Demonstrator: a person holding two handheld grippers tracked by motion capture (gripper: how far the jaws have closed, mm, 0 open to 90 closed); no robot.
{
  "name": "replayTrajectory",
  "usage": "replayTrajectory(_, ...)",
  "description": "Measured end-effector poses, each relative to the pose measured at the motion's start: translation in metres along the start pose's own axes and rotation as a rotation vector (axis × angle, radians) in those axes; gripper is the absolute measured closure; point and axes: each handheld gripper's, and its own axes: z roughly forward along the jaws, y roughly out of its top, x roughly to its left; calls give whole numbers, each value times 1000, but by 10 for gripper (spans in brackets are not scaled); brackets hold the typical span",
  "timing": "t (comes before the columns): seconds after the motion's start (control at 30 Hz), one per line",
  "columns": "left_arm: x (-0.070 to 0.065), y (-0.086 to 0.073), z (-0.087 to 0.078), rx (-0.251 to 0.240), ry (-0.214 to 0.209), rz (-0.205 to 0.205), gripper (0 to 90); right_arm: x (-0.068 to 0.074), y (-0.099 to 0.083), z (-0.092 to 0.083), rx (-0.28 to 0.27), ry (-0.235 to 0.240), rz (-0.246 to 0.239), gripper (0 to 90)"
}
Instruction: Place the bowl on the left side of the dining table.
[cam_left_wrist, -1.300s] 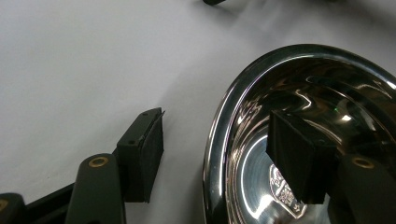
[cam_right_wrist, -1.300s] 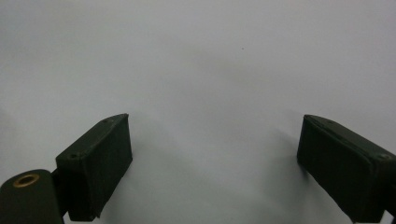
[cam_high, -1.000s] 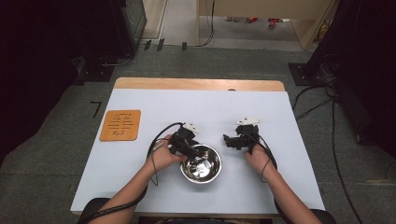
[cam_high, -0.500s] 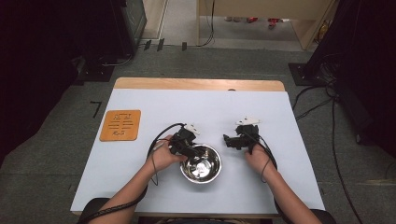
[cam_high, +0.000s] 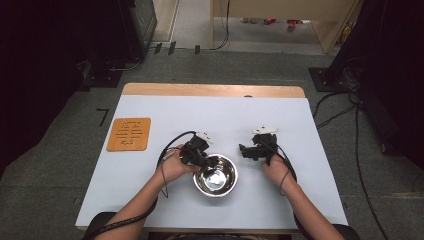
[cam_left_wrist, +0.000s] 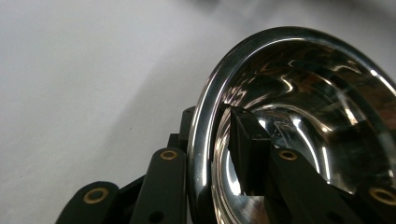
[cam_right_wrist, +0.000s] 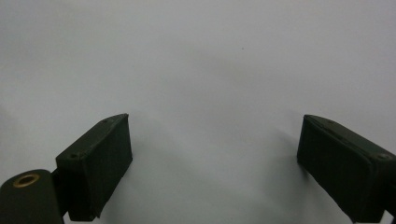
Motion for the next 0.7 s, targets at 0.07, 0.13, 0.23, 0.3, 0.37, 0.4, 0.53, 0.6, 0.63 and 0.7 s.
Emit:
replayTrajectory(0.07, 0, 1, -3, -4, -22, -8, 801, 0, 0, 0, -2, 1, 0, 100)
replayTrajectory(0.13, 0, 2, -4, -5, -31, -11, 820, 0, 0, 0, -1, 0, -2, 100)
replayTrajectory(0.23, 0, 2, -5, -1, -32, -11, 829, 0, 0, 0, -2, 0, 0, 100)
replayTrajectory(0.3, 1, 3, -5, 7, -33, -15, 836, 0, 0, 0, -3, 0, -4, 100)
replayTrajectory(0.37, 1, 3, -6, 5, -35, -21, 855, 0, 0, 0, -1, 0, -2, 100)
replayTrajectory(0.4, 1, 3, -7, 4, -32, -32, 862, 0, 0, 0, -1, 0, -2, 100)
replayTrajectory(0.53, 2, 4, -9, -1, -41, -42, 859, 0, 0, 0, -3, 0, -4, 100)
replayTrajectory(0.6, 3, 4, -9, -1, -40, -51, 858, 0, 0, 0, -3, 0, -4, 100)
replayTrajectory(0.63, 3, 4, -10, -2, -42, -54, 856, 0, 0, 0, -3, 0, -4, 100)
replayTrajectory(0.7, 4, 4, -10, -6, -38, -61, 855, 0, 0, 0, -3, 0, -5, 100)
